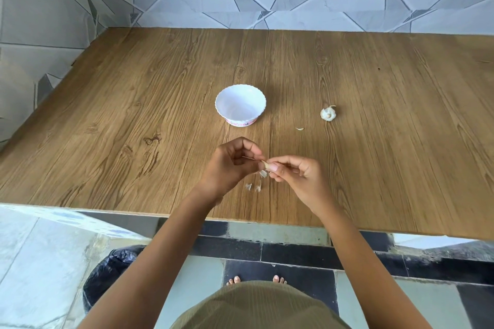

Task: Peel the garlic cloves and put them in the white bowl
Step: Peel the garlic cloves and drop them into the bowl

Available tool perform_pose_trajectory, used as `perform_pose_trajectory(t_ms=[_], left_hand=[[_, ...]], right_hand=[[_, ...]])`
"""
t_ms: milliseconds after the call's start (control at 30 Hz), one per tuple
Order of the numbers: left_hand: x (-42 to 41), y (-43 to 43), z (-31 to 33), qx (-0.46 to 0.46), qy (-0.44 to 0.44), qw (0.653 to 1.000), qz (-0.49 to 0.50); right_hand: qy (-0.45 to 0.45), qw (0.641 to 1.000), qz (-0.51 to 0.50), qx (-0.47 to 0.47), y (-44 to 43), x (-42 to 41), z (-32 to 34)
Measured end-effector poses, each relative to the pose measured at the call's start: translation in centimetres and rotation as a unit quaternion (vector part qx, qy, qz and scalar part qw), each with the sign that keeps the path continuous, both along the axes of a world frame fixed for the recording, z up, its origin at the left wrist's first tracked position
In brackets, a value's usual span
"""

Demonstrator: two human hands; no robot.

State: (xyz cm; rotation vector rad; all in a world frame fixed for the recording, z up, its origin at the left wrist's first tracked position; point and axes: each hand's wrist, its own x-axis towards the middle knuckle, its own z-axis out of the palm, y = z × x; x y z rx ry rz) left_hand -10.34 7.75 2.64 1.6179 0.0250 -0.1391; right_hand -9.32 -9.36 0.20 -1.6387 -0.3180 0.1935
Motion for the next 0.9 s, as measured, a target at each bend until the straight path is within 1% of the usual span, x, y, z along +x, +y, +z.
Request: perform_pose_trajectory(t_ms=[33,67,133,200,267,300,333,400,467,533,633,733,800,900], left_hand=[[0.0,0.0,0.0,-0.020,0.010,1.000,-0.001],[0.0,0.0,-0.1,-0.036,0.017,0.999,-0.004],[0.1,-0.1,-0.2,-0.056,0.026,0.998,-0.009],[0.1,-0.3,-0.3,-0.072,0.034,0.997,-0.009],[0.2,-0.3,-0.5,-0.095,0.047,0.994,-0.003],[0.2,-0.2,-0.7,-0.108,0.055,0.993,0.002],[0.3,-0.1,-0.8,-0.122,0.065,0.990,0.008],[0.3,0.0,-1.0,-0.143,0.085,0.986,0.022],[0.4,0.1,-1.2,-0.153,0.105,0.982,0.037],[0.5,0.2,-1.3,-0.158,0.121,0.979,0.046],[0.6,0.1,-1.3,-0.163,0.140,0.975,0.053],[0.6,0.1,-1.3,-0.167,0.149,0.973,0.054],[0.6,0.2,-1.2,-0.153,0.144,0.976,0.049],[0.4,0.3,-1.1,-0.120,0.132,0.983,0.040]], right_hand=[[-0.001,1.000,0.002,0.005,0.0,0.1,-0.1],[0.016,1.000,-0.001,0.018,0.0,0.2,-0.1],[0.097,0.993,-0.018,0.069,0.3,0.3,-0.2],[0.182,0.976,-0.025,0.120,0.8,0.2,-0.2],[0.236,0.958,-0.035,0.158,1.1,0.2,-0.2],[0.245,0.956,-0.041,0.158,1.2,0.2,-0.3],[0.240,0.959,-0.050,0.142,1.3,0.1,-0.4],[0.197,0.976,-0.068,0.069,1.1,0.0,-0.8],[0.120,0.989,-0.087,-0.028,0.8,0.1,-1.3],[0.036,0.992,-0.090,-0.085,0.6,0.3,-1.7],[-0.036,0.993,-0.064,-0.096,0.7,0.4,-1.7],[-0.100,0.987,-0.062,-0.114,1.0,0.6,-1.6],[-0.103,0.987,-0.062,-0.106,1.1,0.7,-1.7],[-0.068,0.994,-0.049,-0.064,0.8,0.9,-1.8]])
